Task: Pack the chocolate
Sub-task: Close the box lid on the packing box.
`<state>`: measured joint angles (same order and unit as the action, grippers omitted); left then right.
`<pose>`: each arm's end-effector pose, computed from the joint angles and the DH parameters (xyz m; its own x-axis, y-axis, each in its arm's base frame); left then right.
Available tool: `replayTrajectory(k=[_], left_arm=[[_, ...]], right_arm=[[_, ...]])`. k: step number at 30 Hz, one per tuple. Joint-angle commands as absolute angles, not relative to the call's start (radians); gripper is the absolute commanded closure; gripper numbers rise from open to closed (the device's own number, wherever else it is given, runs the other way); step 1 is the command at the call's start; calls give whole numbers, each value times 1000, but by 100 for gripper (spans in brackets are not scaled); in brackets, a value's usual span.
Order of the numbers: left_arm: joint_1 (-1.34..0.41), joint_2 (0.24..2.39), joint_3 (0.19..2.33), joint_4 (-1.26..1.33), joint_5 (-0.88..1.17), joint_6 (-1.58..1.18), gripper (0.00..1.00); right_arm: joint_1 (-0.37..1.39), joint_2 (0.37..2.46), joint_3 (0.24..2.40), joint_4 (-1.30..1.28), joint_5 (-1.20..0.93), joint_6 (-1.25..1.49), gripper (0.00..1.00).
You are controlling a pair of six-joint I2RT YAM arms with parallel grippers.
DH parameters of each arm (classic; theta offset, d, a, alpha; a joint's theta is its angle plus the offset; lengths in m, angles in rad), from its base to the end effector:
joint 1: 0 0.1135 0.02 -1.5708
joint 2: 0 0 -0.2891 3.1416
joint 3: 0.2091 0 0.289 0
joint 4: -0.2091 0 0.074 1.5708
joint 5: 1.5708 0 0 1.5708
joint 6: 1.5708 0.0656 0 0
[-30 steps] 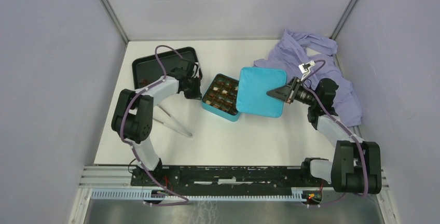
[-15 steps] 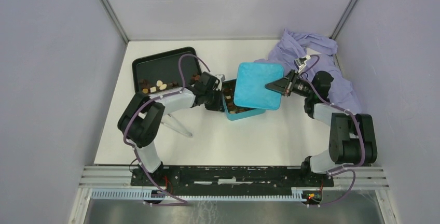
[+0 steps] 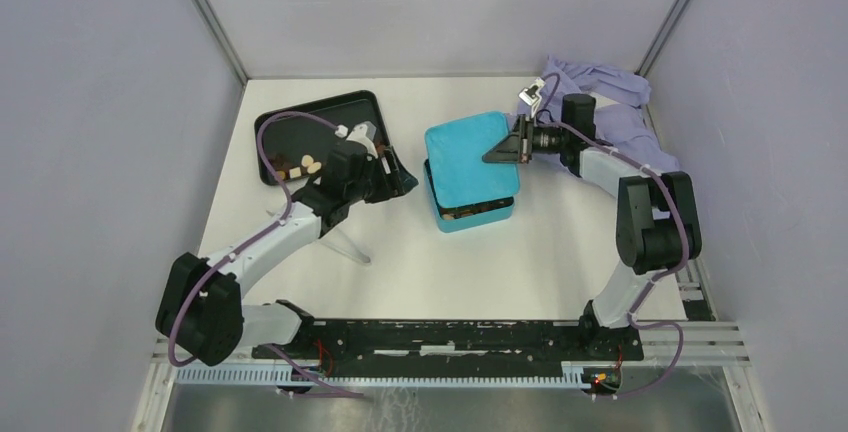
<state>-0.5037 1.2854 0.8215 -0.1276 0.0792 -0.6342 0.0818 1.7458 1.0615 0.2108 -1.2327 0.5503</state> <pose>0.2900 -0.1658 0.2403 -0.7126 -0.2817 -0.6426 0.1446 0.8372 -0.5274 0.4061 0.0954 0.2223 -0.8391 0.1053 -0.5336 -0.4987 0.2428 0.8321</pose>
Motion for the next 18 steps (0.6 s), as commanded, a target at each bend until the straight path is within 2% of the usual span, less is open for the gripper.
replayTrajectory(k=[1, 11, 18], left_arm=[[-500, 1277, 748, 45, 145, -794, 25], [-501, 1239, 698, 87, 150, -838, 22], [-505, 1288, 690, 117, 188, -847, 23]], right_arm=[[118, 1813, 1103, 55, -1263, 439, 96], [163, 1887, 1118, 148, -1263, 557, 94], [146, 1916, 1127, 185, -1256, 626, 92]])
